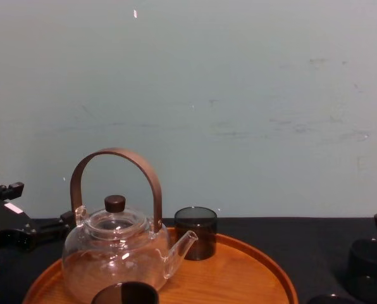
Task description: Pick up the glass from the table and place it on the tray.
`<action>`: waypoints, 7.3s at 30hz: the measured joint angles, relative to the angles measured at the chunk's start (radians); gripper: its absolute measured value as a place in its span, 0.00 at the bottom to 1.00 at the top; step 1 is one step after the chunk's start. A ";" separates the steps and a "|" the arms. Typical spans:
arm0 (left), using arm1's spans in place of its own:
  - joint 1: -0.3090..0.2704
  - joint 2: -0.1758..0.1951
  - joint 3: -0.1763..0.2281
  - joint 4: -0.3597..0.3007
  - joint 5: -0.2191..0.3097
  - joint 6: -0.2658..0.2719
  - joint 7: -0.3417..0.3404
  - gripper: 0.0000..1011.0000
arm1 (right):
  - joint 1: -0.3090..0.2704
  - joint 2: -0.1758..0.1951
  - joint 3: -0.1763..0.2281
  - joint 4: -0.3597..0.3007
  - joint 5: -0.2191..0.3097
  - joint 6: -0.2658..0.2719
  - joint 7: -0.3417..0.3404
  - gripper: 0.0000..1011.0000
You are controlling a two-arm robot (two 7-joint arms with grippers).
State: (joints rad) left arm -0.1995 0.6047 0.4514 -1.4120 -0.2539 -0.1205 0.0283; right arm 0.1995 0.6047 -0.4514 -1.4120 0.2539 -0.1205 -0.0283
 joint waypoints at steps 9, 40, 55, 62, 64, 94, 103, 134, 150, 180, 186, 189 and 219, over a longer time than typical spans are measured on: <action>0.000 0.000 0.000 0.000 0.000 0.000 0.000 0.99 | 0.000 0.000 0.000 0.000 0.000 0.000 0.000 0.99; 0.000 0.000 0.000 0.000 0.000 0.000 0.000 0.99 | 0.000 0.000 0.000 0.000 0.000 0.000 0.000 0.99; 0.000 0.000 0.000 0.000 0.000 0.000 0.000 0.99 | 0.000 0.000 0.000 0.000 0.000 0.000 0.000 0.99; 0.000 0.000 0.000 0.000 0.000 0.000 0.000 0.99 | 0.000 0.000 0.000 0.000 0.000 0.000 0.000 0.99; 0.000 0.000 0.000 0.000 0.000 0.000 0.000 0.99 | 0.000 0.000 0.000 0.000 0.000 0.000 0.000 0.99; 0.000 0.000 0.000 0.000 0.000 0.000 0.000 0.99 | -0.089 0.024 0.072 -0.106 0.036 0.003 0.071 0.99; 0.000 0.000 0.000 0.000 0.000 0.000 0.000 0.99 | -0.158 0.055 0.107 -0.200 0.062 0.046 0.108 0.99; 0.000 0.000 0.000 0.000 0.000 0.000 0.000 0.99 | -0.351 0.080 0.173 -0.370 0.099 0.099 0.235 0.99; 0.000 0.000 0.000 0.000 0.000 0.000 0.000 0.99 | -0.363 0.051 0.177 -0.372 0.081 0.114 0.299 0.99; 0.000 0.000 0.000 0.000 0.000 0.000 0.000 0.99 | -0.362 -0.014 0.195 -0.332 0.049 0.123 0.416 0.99; 0.000 0.000 0.000 0.000 0.000 0.000 0.000 0.99 | -0.357 -0.028 0.198 -0.316 0.045 0.131 0.428 0.99; 0.000 0.000 0.000 0.000 0.000 0.000 0.000 0.99 | -0.352 -0.034 0.198 -0.307 0.043 0.136 0.434 0.99; 0.000 0.000 0.000 0.000 0.000 0.000 0.000 0.99 | -0.282 -0.057 0.163 -0.244 0.041 0.199 0.456 0.99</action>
State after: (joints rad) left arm -0.1995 0.6047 0.4514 -1.4120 -0.2539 -0.1205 0.0283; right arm -0.0821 0.5476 -0.2885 -1.6564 0.2947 0.0787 0.4279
